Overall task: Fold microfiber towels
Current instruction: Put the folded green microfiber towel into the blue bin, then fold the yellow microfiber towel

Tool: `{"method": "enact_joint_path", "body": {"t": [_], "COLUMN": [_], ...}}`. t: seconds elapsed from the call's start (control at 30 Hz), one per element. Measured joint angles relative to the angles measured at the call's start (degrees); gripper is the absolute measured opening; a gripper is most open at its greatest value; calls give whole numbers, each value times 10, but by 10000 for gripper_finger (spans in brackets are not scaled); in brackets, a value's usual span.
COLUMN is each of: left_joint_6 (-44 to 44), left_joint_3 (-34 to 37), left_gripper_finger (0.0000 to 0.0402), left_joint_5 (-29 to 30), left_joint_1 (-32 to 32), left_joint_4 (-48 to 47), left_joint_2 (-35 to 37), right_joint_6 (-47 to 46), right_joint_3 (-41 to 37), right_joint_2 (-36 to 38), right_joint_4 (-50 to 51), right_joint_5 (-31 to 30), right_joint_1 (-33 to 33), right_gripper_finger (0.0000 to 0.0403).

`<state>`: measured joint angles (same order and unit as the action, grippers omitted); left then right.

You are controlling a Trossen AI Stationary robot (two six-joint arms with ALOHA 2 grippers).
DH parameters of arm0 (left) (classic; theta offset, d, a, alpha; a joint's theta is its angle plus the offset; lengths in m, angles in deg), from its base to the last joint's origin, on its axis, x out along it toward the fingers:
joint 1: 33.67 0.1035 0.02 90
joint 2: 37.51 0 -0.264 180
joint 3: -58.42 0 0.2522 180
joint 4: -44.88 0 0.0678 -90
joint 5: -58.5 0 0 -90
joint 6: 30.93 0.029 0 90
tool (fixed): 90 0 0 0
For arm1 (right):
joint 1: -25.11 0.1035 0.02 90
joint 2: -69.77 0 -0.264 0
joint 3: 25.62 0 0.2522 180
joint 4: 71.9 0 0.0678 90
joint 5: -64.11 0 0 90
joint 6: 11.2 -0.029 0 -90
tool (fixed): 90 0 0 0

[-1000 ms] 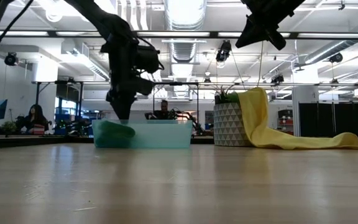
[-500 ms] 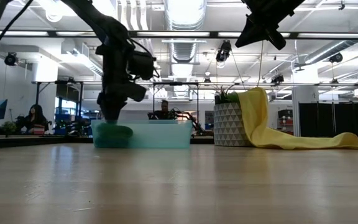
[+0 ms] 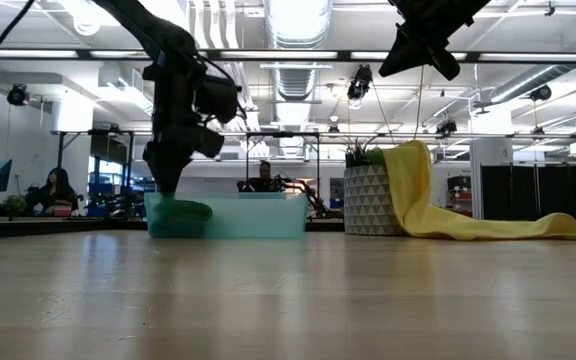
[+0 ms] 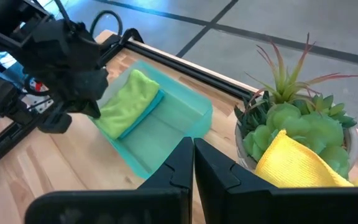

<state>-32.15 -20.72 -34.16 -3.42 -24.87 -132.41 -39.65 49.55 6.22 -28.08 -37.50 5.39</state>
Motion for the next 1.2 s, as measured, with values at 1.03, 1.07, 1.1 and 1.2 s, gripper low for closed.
{"method": "enact_joint_path", "body": {"t": [1.03, 1.07, 1.1, 1.2], "left_joint_6": [-71, -77, -84, -93], "left_joint_3": [66, 79, 91, 126], "left_gripper_finger": [0, 0, 0, 0], "left_joint_5": [-50, -61, -72, -110], "left_joint_1": [-4, -4, -4, -4], "left_joint_4": [-4, -4, -4, 1], "left_joint_2": [416, 426, 434, 453], "right_joint_6": [44, 36, 31, 82], "right_joint_3": [-76, -90, -101, -114], "right_joint_2": [-7, 6, 18, 41], "right_joint_4": [71, 58, 46, 2], "right_joint_5": [68, 23, -20, -60], "right_joint_1": [63, 72, 78, 72], "right_gripper_finger": [44, 52, 62, 96]}}
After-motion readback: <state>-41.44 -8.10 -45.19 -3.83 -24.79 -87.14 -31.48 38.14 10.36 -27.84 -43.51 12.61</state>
